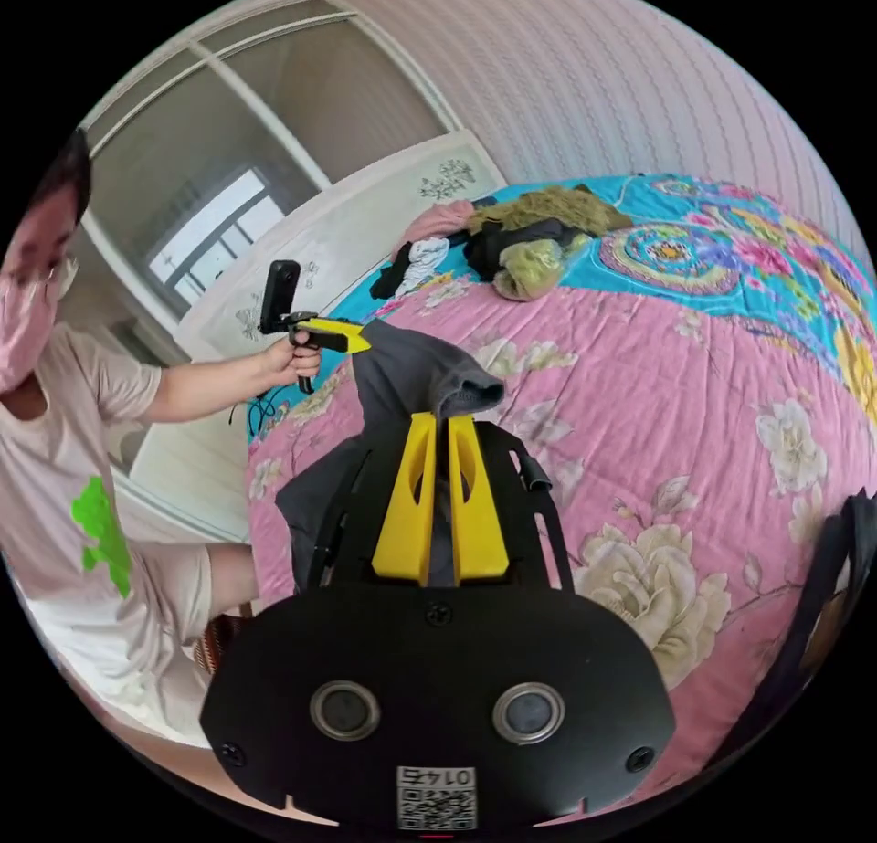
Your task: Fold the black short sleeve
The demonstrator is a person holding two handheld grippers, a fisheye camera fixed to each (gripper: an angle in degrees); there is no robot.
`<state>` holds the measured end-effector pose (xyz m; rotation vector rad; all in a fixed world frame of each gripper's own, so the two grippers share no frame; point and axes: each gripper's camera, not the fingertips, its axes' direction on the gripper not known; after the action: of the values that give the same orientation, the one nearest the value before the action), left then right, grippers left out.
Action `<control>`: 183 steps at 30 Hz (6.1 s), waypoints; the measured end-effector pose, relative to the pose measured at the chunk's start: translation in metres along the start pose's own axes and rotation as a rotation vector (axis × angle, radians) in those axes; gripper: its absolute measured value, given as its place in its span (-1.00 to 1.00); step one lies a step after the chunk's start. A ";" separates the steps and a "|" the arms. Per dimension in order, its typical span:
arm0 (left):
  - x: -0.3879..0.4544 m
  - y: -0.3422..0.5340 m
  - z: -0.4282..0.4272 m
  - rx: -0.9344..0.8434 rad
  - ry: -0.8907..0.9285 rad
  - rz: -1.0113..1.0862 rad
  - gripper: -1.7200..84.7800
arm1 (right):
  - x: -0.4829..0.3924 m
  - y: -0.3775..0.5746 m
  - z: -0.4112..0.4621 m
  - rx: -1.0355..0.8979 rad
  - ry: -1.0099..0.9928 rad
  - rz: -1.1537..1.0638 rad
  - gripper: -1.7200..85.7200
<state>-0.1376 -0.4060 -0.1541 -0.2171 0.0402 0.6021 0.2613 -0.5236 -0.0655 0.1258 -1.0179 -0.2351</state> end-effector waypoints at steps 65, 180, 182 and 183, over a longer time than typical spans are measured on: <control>0.147 0.122 -0.006 -0.484 -0.125 -0.212 -0.74 | -0.171 0.237 0.057 -0.234 0.076 0.334 -0.91; 0.323 -0.012 -0.155 -0.478 -0.447 -0.602 -0.65 | -0.339 0.146 0.187 -0.475 0.069 0.433 -0.70; 0.307 0.026 -0.164 -0.452 -0.533 -0.633 -0.64 | -0.331 0.128 0.234 -0.499 0.112 0.405 -0.67; 0.303 0.034 -0.165 -0.443 -0.561 -0.633 -0.64 | -0.324 0.118 0.263 -0.509 0.137 0.386 -0.66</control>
<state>0.0974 -0.2452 -0.3526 -0.4597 -0.6885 0.0138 -0.1102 -0.3264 -0.1709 -0.5068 -0.8008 -0.1244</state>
